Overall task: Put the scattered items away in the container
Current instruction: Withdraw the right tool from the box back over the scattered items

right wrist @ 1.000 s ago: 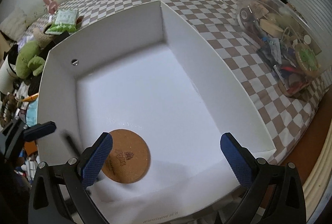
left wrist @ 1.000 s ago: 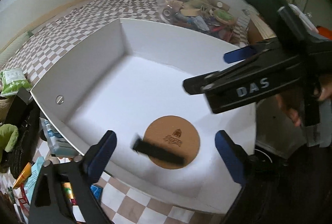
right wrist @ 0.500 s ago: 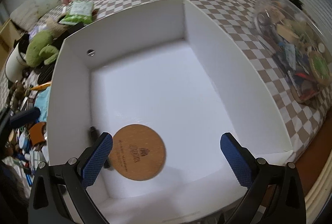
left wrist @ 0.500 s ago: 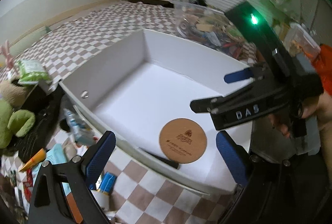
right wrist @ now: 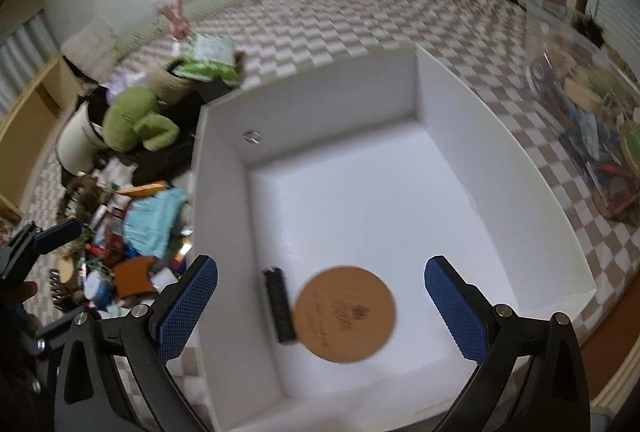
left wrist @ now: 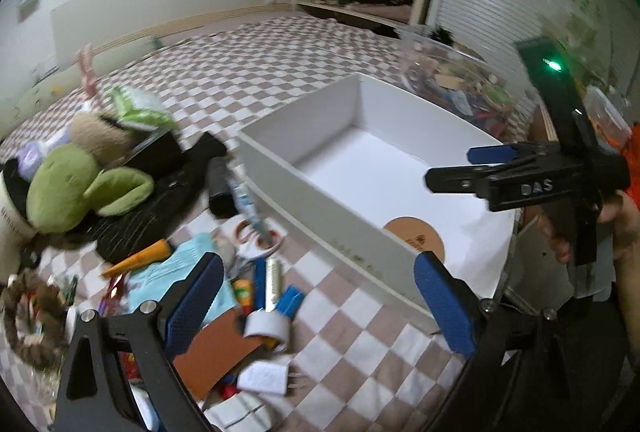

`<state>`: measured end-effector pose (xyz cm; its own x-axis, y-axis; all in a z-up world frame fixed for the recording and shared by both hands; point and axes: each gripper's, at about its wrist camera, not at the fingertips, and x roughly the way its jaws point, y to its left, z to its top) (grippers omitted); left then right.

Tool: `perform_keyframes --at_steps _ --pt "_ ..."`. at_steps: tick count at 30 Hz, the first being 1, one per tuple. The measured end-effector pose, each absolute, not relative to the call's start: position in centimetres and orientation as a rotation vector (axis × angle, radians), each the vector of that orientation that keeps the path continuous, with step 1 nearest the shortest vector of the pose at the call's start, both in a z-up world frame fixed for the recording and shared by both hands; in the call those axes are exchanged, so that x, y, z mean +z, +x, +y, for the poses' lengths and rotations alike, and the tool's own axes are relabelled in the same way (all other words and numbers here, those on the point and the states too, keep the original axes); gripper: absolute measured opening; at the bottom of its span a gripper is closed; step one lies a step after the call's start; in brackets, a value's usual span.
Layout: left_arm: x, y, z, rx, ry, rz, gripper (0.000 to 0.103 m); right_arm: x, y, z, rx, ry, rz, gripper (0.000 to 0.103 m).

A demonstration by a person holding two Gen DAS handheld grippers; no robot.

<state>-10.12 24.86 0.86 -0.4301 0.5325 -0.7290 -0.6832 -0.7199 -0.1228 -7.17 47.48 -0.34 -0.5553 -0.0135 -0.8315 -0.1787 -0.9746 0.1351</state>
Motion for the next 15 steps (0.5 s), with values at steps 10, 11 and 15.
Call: perform_keyframes --at_steps 10,11,15 --pt "2.2 -9.5 18.6 2.298 -0.982 0.201 0.096 2.4 -5.6 42.1 2.902 -1.165 0.270 0.103" --pt "2.4 -9.2 18.0 2.314 -0.974 0.204 0.096 2.4 -5.6 41.6 2.919 -1.162 0.272 0.103" --pt "2.9 -8.6 15.4 2.351 -0.976 0.170 0.096 2.5 -5.3 38.4 2.981 -1.140 0.149 0.103"
